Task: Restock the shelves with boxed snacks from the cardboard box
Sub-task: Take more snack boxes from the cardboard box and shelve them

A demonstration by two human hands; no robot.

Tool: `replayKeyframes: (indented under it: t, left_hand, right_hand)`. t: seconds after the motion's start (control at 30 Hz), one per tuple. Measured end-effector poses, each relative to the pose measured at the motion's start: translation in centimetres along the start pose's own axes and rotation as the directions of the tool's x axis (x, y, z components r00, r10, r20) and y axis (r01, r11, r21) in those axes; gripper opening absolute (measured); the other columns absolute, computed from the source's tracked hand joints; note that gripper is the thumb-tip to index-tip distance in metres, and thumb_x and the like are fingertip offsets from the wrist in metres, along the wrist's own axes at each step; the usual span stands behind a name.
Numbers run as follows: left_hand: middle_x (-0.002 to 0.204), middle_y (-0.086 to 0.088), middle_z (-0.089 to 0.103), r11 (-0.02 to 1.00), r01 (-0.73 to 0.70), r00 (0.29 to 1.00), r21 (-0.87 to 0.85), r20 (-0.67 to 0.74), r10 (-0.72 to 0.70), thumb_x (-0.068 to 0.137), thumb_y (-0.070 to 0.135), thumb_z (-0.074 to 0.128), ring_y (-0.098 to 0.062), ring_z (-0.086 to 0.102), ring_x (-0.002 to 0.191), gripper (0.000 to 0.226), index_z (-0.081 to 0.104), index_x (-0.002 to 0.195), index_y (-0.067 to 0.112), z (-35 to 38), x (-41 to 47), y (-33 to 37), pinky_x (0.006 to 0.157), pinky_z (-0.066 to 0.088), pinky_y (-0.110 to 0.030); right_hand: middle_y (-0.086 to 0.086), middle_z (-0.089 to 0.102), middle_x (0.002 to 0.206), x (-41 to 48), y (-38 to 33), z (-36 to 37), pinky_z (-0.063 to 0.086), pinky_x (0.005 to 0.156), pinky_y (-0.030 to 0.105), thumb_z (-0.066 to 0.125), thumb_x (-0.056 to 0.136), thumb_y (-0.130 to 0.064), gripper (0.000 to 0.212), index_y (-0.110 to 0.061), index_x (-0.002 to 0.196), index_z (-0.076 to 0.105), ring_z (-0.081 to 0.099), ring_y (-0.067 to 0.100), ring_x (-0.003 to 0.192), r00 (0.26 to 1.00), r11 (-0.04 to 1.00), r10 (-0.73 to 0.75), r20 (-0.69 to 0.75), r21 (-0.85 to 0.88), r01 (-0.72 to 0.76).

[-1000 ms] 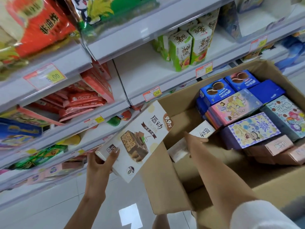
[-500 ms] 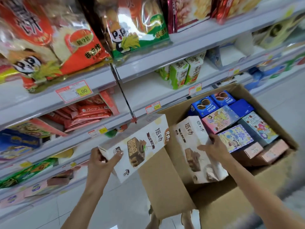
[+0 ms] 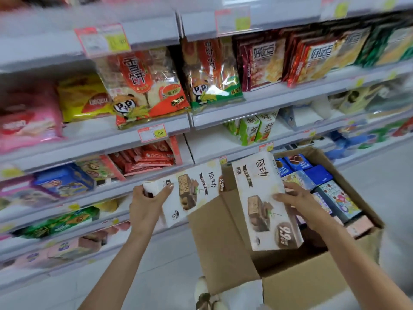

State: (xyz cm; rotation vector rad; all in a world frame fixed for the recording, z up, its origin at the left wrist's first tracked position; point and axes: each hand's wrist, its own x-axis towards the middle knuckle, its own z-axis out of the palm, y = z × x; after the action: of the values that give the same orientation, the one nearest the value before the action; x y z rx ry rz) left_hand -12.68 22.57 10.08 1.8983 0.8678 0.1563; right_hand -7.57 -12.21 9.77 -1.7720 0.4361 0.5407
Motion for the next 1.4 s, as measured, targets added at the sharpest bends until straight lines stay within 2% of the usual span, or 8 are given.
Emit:
replayKeyframes:
  t: [0.13, 0.27, 0.37, 0.53, 0.77, 0.97, 1.2, 1.4]
  left_hand:
    - [0.069, 0.001, 0.054, 0.996, 0.006, 0.998, -0.087, -0.057, -0.011, 0.053, 0.069, 0.066, -0.026, 0.055, 0.07, 0.073, 0.05, 0.091, 0.008, -2.9, -2.4, -1.4, 0.06, 0.038, -0.032]
    - [0.085, -0.001, 0.061, 0.991, 0.099, 0.979, -0.095, -0.171, -0.114, 0.054, 0.066, 0.068, -0.026, 0.061, 0.084, 0.077, 0.049, 0.105, 0.011, -6.0, -5.6, -4.2, 0.076, 0.048, -0.042]
    - [0.084, -0.001, 0.061, 0.983, 0.169, 0.945, -0.075, -0.271, -0.183, 0.049, 0.068, 0.061, -0.026, 0.059, 0.082, 0.079, 0.048, 0.104, 0.013, -9.3, -8.4, -7.0, 0.078, 0.05, -0.043]
    - [0.084, -0.012, 0.059, 0.946, 0.283, 0.838, -0.156, -0.44, -0.323, 0.05, 0.066, 0.06, -0.025, 0.057, 0.075, 0.071, 0.046, 0.096, 0.013, -16.2, -13.6, -12.7, 0.069, 0.046, -0.04]
    - [0.082, -0.004, 0.056, 0.846, 0.378, 0.579, -0.376, -0.617, -0.533, 0.045, 0.066, 0.061, -0.025, 0.054, 0.076, 0.08, 0.047, 0.104, 0.013, -25.8, -19.0, -21.0, 0.069, 0.042, -0.037]
    - [0.084, -0.006, 0.057, 0.778, 0.315, 0.415, -0.543, -0.659, -0.628, 0.046, 0.058, 0.065, -0.027, 0.052, 0.079, 0.078, 0.05, 0.106, 0.012, -34.2, -20.3, -27.1, 0.068, 0.037, -0.035]
    - [0.075, 0.001, 0.05, 0.782, 0.299, 0.352, -0.546, -0.699, -0.623, 0.065, 0.055, 0.077, -0.025, 0.049, 0.079, 0.061, 0.047, 0.098, 0.014, -44.5, -19.5, -32.9, 0.071, 0.032, -0.034]
    - [0.085, -0.003, 0.055, 0.772, 0.34, 0.338, -0.537, -0.696, -0.633, 0.054, 0.064, 0.062, -0.024, 0.047, 0.081, 0.067, 0.044, 0.101, 0.018, -51.6, -17.3, -36.7, 0.073, 0.034, -0.034]
  right_hand:
    - [0.013, 0.064, 0.11, -1.2, -0.5, 2.0, 0.051, 0.081, 0.04, 0.075, 0.073, -0.014, 0.048, -0.013, 0.117, 0.054, 0.063, 0.03, 0.095, 0.996, 0.997, -0.05, 0.077, 0.061, 0.045]
    - [0.009, 0.063, 0.112, -1.9, -0.6, 5.1, 0.051, 0.076, 0.035, 0.083, 0.06, -0.021, 0.065, -0.018, 0.118, 0.053, 0.065, 0.026, 0.096, 0.967, 0.995, -0.095, 0.235, 0.017, 0.094]
    - [0.007, 0.063, 0.111, -2.6, -0.7, 8.8, 0.051, 0.076, 0.035, 0.086, 0.053, -0.023, 0.074, -0.016, 0.119, 0.053, 0.065, 0.026, 0.096, 0.93, 0.992, -0.1, 0.353, -0.038, 0.121]
    - [0.005, 0.069, 0.107, -4.5, -0.3, 17.7, 0.053, 0.082, 0.043, 0.083, 0.035, -0.047, 0.09, -0.017, 0.115, 0.053, 0.068, 0.026, 0.093, 0.852, 0.973, -0.074, 0.519, -0.151, 0.176]
    - [0.009, 0.068, 0.104, -9.3, 0.1, 32.3, 0.05, 0.074, 0.031, 0.077, 0.071, -0.008, 0.043, -0.012, 0.108, 0.056, 0.066, 0.023, 0.09, 0.711, 0.933, -0.041, 0.703, -0.227, 0.278]
    - [0.006, 0.067, 0.096, -14.8, 0.3, 45.8, 0.048, 0.06, 0.02, 0.071, 0.077, 0.0, 0.037, -0.009, 0.11, 0.056, 0.065, 0.017, 0.081, 0.617, 0.888, 0.011, 0.787, -0.291, 0.355]
    - [0.005, 0.069, 0.104, -21.1, 1.0, 59.5, 0.048, 0.079, 0.034, 0.08, 0.053, -0.03, 0.059, -0.018, 0.106, 0.057, 0.065, 0.022, 0.096, 0.544, 0.828, 0.029, 0.839, -0.325, 0.458]
    - [0.007, 0.068, 0.102, -22.9, 2.1, 67.0, 0.049, 0.085, 0.039, 0.079, 0.071, -0.011, 0.049, -0.017, 0.112, 0.054, 0.065, 0.024, 0.094, 0.547, 0.81, 0.052, 0.836, -0.356, 0.467]
